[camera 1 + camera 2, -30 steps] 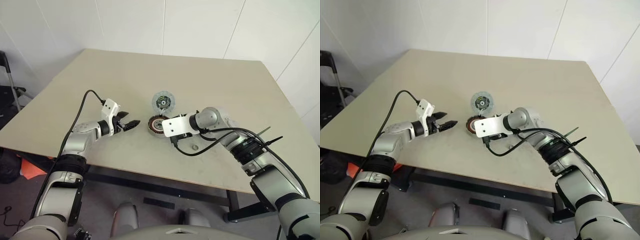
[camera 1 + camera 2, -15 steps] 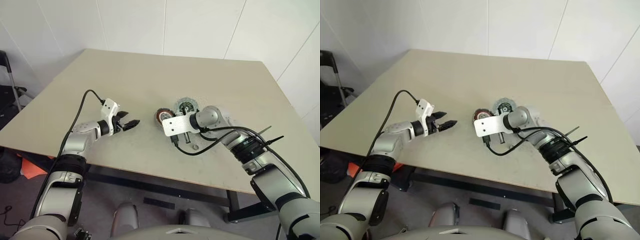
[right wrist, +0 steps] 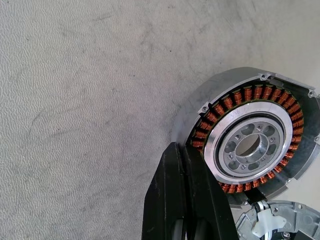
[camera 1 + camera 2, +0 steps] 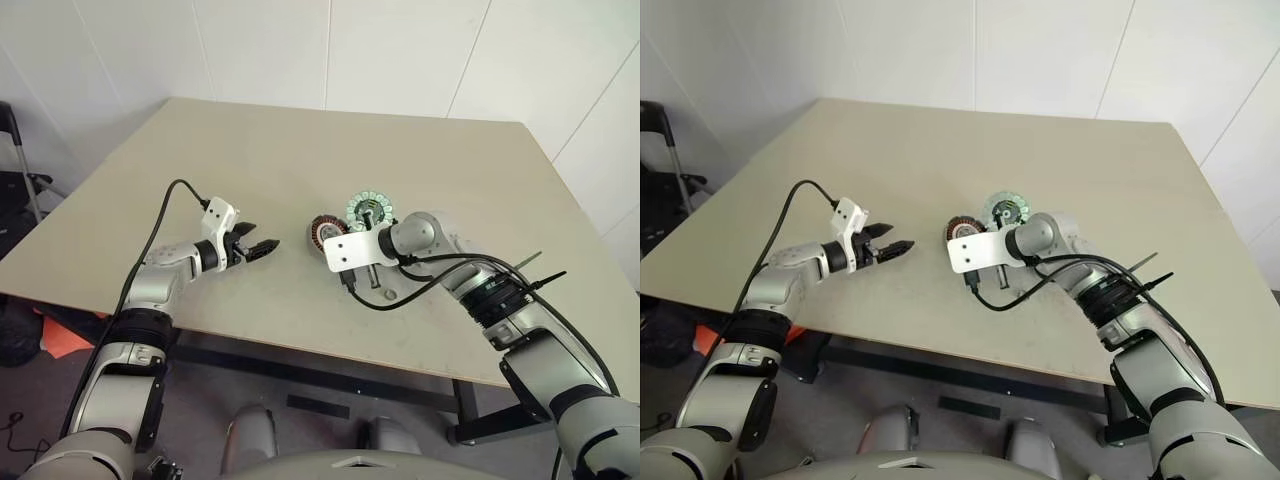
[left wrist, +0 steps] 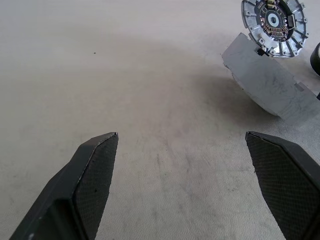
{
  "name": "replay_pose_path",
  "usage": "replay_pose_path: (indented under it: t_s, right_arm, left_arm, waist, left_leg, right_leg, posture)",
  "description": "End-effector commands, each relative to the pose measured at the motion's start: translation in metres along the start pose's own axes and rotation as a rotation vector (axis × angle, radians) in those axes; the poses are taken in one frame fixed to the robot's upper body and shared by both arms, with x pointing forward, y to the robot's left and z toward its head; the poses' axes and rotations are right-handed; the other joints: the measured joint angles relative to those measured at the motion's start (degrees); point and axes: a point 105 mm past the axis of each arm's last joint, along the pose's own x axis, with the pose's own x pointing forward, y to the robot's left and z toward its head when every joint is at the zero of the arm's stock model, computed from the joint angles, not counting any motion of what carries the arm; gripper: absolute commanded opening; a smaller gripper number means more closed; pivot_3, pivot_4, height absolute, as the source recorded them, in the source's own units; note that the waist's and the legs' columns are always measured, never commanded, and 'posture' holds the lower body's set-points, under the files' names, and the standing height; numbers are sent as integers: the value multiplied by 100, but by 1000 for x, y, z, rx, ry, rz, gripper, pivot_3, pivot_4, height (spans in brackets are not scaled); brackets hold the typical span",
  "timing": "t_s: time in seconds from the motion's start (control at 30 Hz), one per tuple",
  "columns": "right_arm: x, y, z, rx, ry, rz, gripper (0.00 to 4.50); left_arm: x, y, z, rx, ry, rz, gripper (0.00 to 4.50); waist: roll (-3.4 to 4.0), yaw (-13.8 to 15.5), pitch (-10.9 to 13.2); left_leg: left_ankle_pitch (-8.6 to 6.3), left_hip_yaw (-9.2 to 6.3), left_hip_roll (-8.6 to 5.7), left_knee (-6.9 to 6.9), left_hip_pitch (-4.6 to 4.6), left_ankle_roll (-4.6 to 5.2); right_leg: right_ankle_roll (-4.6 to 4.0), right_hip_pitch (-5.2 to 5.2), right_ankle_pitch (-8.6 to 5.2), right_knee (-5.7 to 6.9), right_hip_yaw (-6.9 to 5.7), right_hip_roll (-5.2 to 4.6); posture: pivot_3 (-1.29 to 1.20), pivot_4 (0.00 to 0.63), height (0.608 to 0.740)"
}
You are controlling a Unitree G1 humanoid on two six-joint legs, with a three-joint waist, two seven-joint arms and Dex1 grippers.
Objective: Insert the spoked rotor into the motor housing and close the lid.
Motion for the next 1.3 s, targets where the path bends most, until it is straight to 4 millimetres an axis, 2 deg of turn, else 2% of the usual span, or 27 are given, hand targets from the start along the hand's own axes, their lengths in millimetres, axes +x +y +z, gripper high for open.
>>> replay_pose_path:
  t_s: [0.03,0.4,0.63,0.87,1.0,1.1,1.3]
  right_arm:
    - [-23,-28,5,-61,19,-99,13]
    - [-44,-42,9,-132,53,-151,13]
    - [-50,-34,6,-162,81,-125,13]
    - [-59,-24,-18,-159,161,-95,13]
    - [-60,-10,-26,-162,177,-52,13]
    - [-60,-1,-24,-166,167,-31,13]
    - [-55,1,-11,-180,134,-30,13]
  left_arm:
    - [-1,3,16,40,-44,10,4332]
    - [1,3,16,38,-45,12,4332]
    - [2,3,15,37,-45,13,4332]
    - [1,3,15,37,-45,12,4332]
    - [1,4,14,37,-45,14,4332]
    - [1,4,14,36,-44,16,4332]
    - [2,3,14,36,-44,12,4332]
  waist:
    - [0,5,0]
    - [-1,2,1]
    - [-1,7,1]
    - [-2,14,1]
    - [-2,11,1]
    - [-2,12,2]
    - [-2,2,2]
  left_leg:
    - [0,0,0,0,0,0]
    - [0,0,1,0,-5,0]
    - [0,0,0,0,-5,1]
    - [0,0,-1,1,-5,1]
    - [0,0,1,1,-4,1]
    - [0,0,0,1,-5,1]
    - [0,0,1,1,-1,1]
  right_leg:
    - [0,0,0,0,0,0]
    - [0,-4,0,-1,0,0]
    - [0,-3,0,-1,0,0]
    - [0,-2,0,-1,0,-1]
    - [0,-2,0,-1,0,0]
    - [0,-2,0,-1,0,0]
    - [0,-2,0,1,1,0]
  posture:
    - [0,0,740]
    - [0,0,740]
    - [0,0,740]
    - [0,0,740]
    - [0,0,740]
    - [0,0,740]
    - [0,0,740]
